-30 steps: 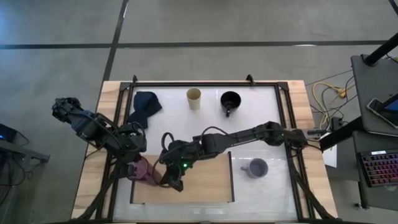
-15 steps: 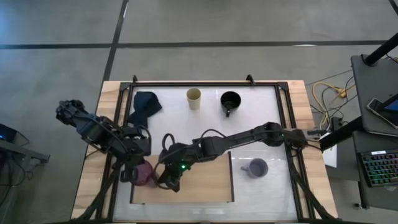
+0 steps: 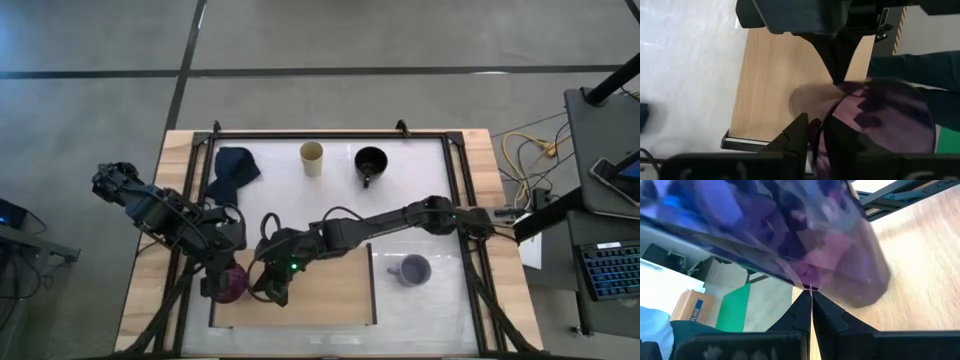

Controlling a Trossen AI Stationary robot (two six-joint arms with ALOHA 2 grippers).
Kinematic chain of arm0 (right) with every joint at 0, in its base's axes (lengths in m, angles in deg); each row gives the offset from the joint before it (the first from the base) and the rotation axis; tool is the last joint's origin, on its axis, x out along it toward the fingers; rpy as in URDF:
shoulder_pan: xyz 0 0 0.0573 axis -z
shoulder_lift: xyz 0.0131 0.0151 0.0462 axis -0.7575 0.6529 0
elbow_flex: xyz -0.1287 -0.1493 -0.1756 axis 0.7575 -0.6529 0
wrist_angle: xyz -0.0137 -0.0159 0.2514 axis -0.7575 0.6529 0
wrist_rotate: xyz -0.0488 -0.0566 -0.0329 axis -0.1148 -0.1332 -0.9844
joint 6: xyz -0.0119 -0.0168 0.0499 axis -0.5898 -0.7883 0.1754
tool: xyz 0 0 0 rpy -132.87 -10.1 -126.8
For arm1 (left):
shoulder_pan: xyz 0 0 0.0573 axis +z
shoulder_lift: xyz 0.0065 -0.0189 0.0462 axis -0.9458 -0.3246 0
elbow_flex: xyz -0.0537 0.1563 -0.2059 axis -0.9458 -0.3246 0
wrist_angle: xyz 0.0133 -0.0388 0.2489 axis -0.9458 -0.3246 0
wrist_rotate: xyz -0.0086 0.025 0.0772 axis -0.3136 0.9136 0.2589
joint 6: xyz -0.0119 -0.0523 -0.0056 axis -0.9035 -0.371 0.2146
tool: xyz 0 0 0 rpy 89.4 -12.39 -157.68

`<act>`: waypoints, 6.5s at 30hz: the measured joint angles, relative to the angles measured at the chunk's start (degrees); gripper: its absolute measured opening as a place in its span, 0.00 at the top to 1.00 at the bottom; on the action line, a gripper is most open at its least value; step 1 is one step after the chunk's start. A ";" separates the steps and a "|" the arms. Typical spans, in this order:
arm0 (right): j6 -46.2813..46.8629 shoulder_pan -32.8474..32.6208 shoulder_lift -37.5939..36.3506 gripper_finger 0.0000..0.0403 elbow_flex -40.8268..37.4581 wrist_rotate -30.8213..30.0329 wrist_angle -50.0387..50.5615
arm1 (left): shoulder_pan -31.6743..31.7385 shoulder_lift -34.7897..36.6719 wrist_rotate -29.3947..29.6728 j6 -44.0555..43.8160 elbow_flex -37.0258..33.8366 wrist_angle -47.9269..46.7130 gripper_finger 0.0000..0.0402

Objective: Stack small to large cups/mugs on shelf
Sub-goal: Put the purple cup on the shelf, then put the yellow cup on the shelf

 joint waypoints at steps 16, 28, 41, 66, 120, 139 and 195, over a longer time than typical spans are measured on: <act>-3.54 0.88 -1.97 0.98 -0.11 0.94 5.03 | -0.04 0.09 -2.31 -1.57 2.92 -0.12 0.76; -10.65 5.81 -7.99 0.98 -0.09 -6.09 16.95 | -0.02 0.16 3.40 3.57 14.10 2.75 0.76; -8.54 19.33 -17.79 0.98 0.01 -27.38 43.63 | 1.67 3.15 21.13 14.64 19.04 2.59 0.76; -14.30 43.63 -8.75 0.54 -0.15 -10.91 41.32 | 35.70 8.66 22.79 36.31 9.33 0.76 0.76; -28.06 33.67 -15.99 0.98 5.76 -6.54 57.01 | 58.32 30.61 5.52 46.91 -28.98 20.51 0.76; -19.29 11.87 -19.91 0.98 6.84 -6.10 50.17 | 59.39 23.69 -5.68 49.98 -28.29 30.72 0.76; -27.48 -2.62 -12.43 0.96 8.01 -16.65 34.07 | 34.07 -4.81 -20.83 49.68 -2.93 12.06 0.76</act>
